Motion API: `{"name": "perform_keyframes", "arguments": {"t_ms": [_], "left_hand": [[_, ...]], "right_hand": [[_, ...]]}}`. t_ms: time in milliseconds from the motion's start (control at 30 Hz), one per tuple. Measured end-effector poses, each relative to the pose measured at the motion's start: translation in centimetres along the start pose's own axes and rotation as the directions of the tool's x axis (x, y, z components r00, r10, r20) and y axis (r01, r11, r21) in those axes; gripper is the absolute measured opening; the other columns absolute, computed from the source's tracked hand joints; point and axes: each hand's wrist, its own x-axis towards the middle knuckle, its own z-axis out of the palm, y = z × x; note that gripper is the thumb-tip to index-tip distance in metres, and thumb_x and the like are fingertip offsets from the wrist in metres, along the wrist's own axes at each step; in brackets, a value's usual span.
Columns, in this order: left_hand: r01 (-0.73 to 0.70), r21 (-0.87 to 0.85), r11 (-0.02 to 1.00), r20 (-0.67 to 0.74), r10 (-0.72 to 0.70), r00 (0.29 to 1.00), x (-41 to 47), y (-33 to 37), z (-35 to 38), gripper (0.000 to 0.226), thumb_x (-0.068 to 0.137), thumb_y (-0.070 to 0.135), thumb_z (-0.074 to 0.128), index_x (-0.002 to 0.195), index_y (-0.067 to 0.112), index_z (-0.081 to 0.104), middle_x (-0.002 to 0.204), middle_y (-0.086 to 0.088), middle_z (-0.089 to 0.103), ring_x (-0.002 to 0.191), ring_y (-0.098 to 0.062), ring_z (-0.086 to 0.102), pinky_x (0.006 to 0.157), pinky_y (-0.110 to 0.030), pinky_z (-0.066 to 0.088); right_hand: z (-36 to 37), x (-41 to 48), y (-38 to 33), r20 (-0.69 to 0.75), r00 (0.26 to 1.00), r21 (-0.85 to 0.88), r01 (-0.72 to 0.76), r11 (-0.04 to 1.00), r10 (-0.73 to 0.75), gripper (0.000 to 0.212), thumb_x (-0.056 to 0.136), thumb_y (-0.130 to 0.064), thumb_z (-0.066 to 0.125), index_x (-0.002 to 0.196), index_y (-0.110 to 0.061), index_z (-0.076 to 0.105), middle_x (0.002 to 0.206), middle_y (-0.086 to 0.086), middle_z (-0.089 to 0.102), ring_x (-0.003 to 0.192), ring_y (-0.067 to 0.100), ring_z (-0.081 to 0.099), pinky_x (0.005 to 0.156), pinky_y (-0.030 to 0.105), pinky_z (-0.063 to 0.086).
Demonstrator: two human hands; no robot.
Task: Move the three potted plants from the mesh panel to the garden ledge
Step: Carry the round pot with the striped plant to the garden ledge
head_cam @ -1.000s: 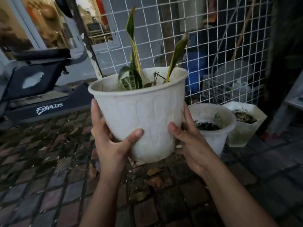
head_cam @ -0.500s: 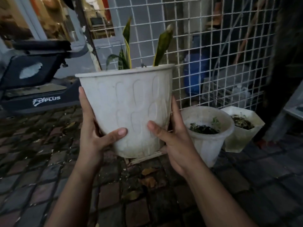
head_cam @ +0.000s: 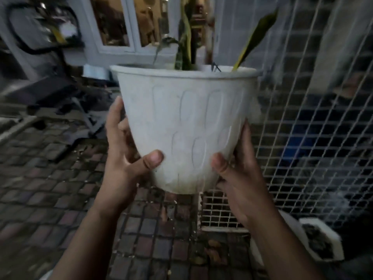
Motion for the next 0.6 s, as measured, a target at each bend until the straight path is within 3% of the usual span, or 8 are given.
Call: {"name": "perform_keyframes", "arguments": {"t_ms": [67, 167, 300, 400, 533, 600], "left_hand": [[0.01, 0.074, 0.997, 0.075, -0.015, 0.997, 3.3, 7.8, -3.0, 0.119, 0.08, 0.019, 0.077, 0.166, 0.043, -0.002, 0.176, 0.003, 0.02, 0.16, -0.026, 0.03, 0.122, -0.069, 0.032], [0.073, 0.151, 0.986, 0.127, -0.093, 0.988, 7.4, 19.0, -9.0, 0.135, 0.078, 0.011, 0.084, 0.158, 0.058, -0.014, 0.175, 0.024, 0.006, 0.161, -0.008, 0.025, 0.127, -0.06, 0.03], [0.057, 0.252, 0.966, 0.087, -0.081, 0.993, 11.5, 31.3, -17.5, 0.14, 0.079, 0.008, 0.086, 0.156, 0.054, -0.021, 0.175, 0.025, -0.007, 0.163, -0.01, 0.018, 0.128, -0.063, 0.025], [0.006, 0.252, 0.968, -0.008, -0.004, 1.0, 13.1, 37.8, -23.1, 0.132, 0.078, 0.021, 0.082, 0.159, 0.052, -0.018, 0.176, 0.021, -0.006, 0.161, -0.008, 0.025, 0.126, -0.057, 0.033], [-0.114, 0.194, 0.974, -0.136, 0.142, 0.981, 13.7, 43.6, -29.0, 0.117, 0.082, 0.028, 0.083, 0.158, 0.054, -0.003, 0.173, 0.03, 0.012, 0.158, -0.001, 0.028, 0.124, -0.034, 0.037], [-0.172, 0.194, 0.966, -0.208, 0.212, 0.955, 13.8, 45.4, -31.8, 0.114, 0.076, 0.042, 0.089, 0.158, 0.058, 0.011, 0.174, 0.022, 0.017, 0.16, -0.008, 0.028, 0.127, -0.046, 0.034]], "right_hand": [[5.7, 2.2, -6.3, 0.026, 1.0, -0.014, 0.0, 1.0, 0.0, 0.116, 0.06, -0.046, 0.097, 0.152, -0.062, 0.029, 0.158, -0.022, 0.047, 0.137, 0.015, 0.059, 0.096, 0.058, 0.058], [14.8, 5.4, -14.6, 0.08, 0.996, -0.018, -0.031, 0.999, 0.033, 0.121, 0.055, -0.05, 0.098, 0.153, -0.062, 0.027, 0.157, -0.023, 0.048, 0.139, 0.014, 0.056, 0.097, 0.057, 0.058], [26.9, 9.0, -22.9, 0.178, 0.983, -0.009, -0.046, 0.999, 0.047, 0.123, 0.056, -0.047, 0.098, 0.156, -0.058, 0.027, 0.159, -0.021, 0.047, 0.137, 0.011, 0.058, 0.093, 0.05, 0.061], [35.1, 11.2, -26.3, 0.252, 0.968, 0.004, -0.015, 1.0, 0.014, 0.119, 0.058, -0.043, 0.098, 0.155, -0.057, 0.03, 0.157, -0.019, 0.05, 0.136, 0.013, 0.059, 0.094, 0.054, 0.06], [44.4, 13.2, -28.2, 0.361, 0.931, 0.023, 0.052, 0.998, -0.057, 0.108, 0.071, -0.03, 0.092, 0.155, -0.056, 0.031, 0.159, -0.018, 0.047, 0.14, 0.012, 0.055, 0.103, 0.064, 0.052], [48.3, 14.0, -27.9, 0.401, 0.913, 0.054, 0.06, 0.997, -0.077, 0.106, 0.072, -0.028, 0.09, 0.156, -0.054, 0.03, 0.16, -0.017, 0.046, 0.142, 0.015, 0.053, 0.103, 0.068, 0.05]]}}
